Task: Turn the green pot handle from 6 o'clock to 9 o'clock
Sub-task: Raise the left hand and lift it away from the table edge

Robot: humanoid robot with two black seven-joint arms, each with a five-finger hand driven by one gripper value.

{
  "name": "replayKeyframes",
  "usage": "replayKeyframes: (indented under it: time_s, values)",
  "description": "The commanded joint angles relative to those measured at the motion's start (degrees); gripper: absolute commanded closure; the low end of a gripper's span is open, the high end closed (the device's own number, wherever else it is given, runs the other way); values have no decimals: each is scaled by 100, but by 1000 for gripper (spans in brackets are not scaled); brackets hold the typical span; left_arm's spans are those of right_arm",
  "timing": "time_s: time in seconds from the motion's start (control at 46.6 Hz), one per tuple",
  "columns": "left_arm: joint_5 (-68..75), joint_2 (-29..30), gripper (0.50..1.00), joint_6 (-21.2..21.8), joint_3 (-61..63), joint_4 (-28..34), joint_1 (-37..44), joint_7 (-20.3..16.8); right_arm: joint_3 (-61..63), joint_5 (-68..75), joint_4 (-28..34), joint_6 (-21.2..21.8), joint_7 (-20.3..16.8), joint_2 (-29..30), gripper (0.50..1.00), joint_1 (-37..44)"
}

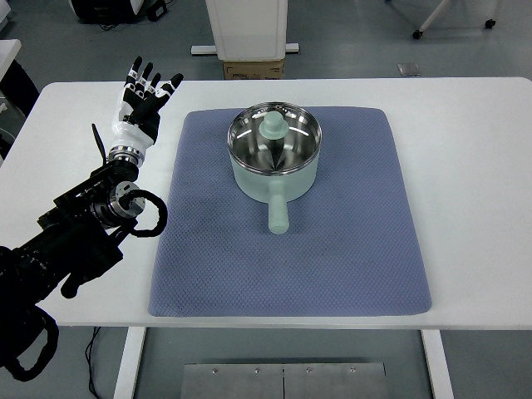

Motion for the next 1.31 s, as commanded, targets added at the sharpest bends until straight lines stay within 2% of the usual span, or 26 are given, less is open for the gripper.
replayKeyframes:
  time_s: [0.0,0.386,1.116,1.287]
  values:
    - [1,0,500,10,1,1,0,0,0,-1,0,0,-3,0,500,0]
    - [9,-17,500,11,1,-8,-17,18,0,-1,0,0,-2,0,500,0]
    - [106,53,500,-359,10,-70,-105,62,0,-1,0,0,6,0,500,0]
    - [685,132,500,-359,27,-69,-167,53,0,-1,0,0,-3,0,500,0]
